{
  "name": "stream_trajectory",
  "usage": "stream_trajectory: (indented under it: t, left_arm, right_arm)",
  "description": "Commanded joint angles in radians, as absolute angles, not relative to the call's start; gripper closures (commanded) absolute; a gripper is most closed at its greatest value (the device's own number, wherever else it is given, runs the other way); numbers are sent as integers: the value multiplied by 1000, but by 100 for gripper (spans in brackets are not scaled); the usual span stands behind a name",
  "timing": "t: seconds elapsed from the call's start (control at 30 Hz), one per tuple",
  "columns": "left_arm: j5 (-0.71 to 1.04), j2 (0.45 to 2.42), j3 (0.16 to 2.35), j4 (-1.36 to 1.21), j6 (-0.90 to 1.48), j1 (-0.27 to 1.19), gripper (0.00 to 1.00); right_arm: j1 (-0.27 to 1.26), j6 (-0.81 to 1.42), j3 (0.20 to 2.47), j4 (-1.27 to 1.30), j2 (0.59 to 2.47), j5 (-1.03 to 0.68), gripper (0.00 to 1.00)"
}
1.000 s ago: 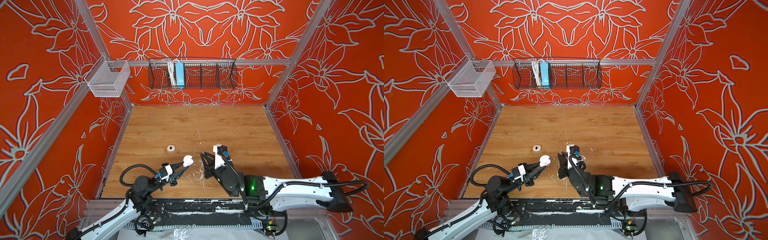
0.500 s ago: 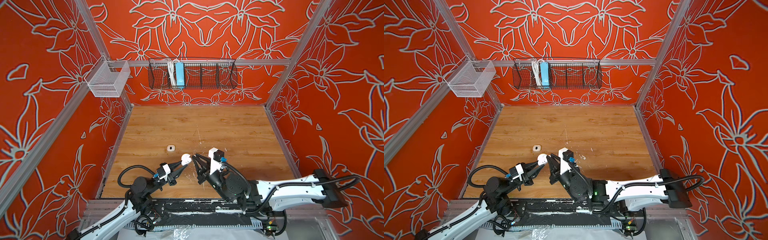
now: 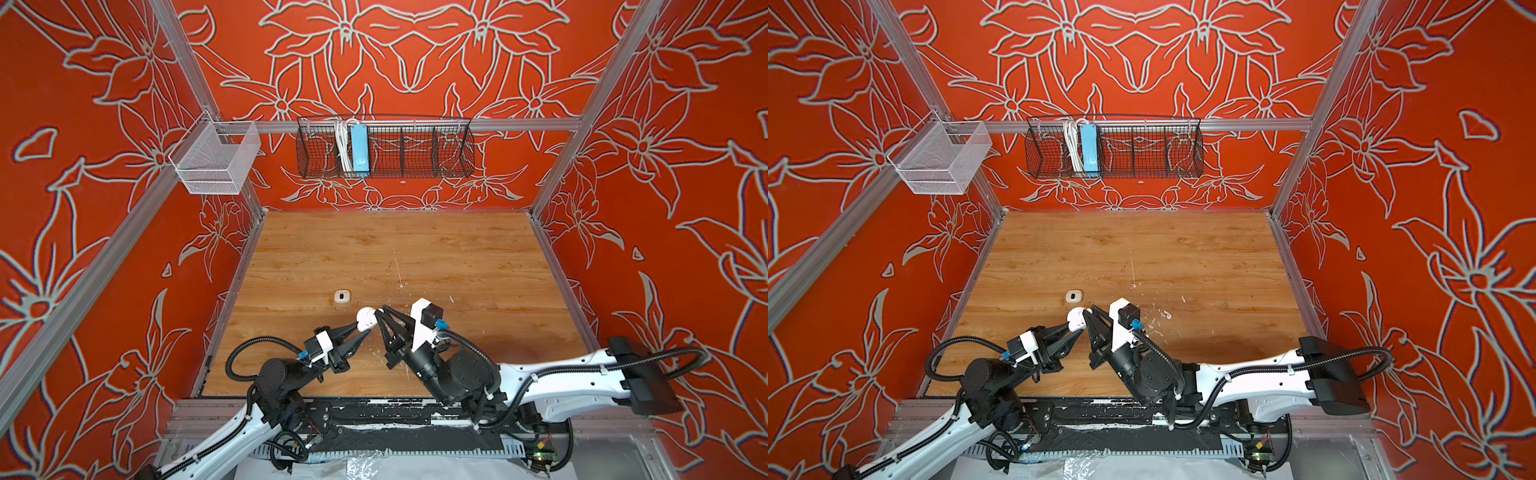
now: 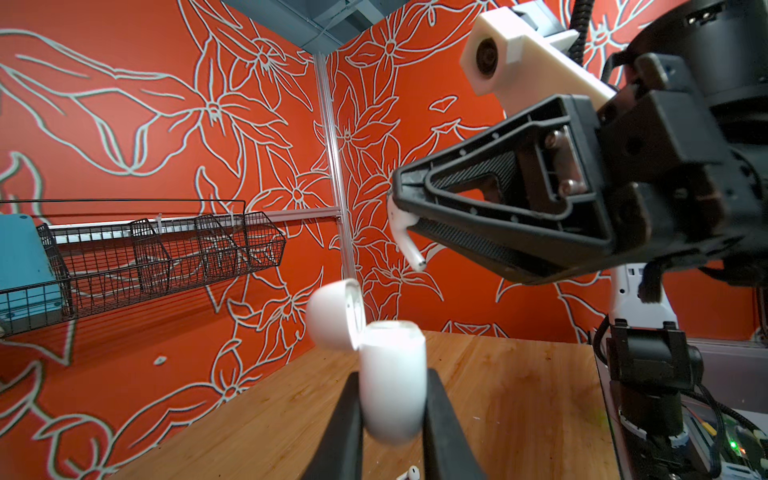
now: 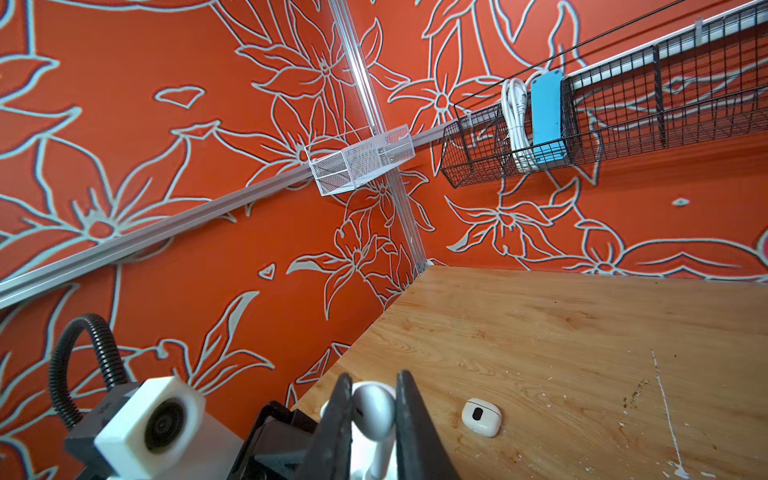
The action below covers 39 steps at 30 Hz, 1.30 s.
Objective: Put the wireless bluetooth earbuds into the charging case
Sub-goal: 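Lower the held earbud into the open round case with the right gripper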
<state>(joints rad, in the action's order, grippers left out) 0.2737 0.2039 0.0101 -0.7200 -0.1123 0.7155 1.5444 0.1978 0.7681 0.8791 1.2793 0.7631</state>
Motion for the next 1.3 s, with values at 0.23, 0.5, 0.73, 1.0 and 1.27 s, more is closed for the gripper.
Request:
stream_trajectory:
  t: [0.23, 0.5, 0.73, 1.0, 1.27]
  left_arm:
    - [292, 184, -49, -753, -118, 723, 100]
    - [295, 165, -51, -744, -120, 723, 100]
    - [316, 131, -51, -729, -123, 724, 100]
    - [329, 129, -52, -730, -127, 727, 100]
    - [360, 124, -52, -735, -140, 730, 100]
  right_arm:
    - [1551, 168, 734, 1015, 1322, 741, 88]
    - [1550, 134, 751, 1043, 1368, 764, 88]
    - [1549, 92, 739, 1087, 1381, 779, 88]
    - [1549, 94, 734, 1090, 1400, 784, 88]
    - [1556, 73, 697, 1138, 1398, 681, 90]
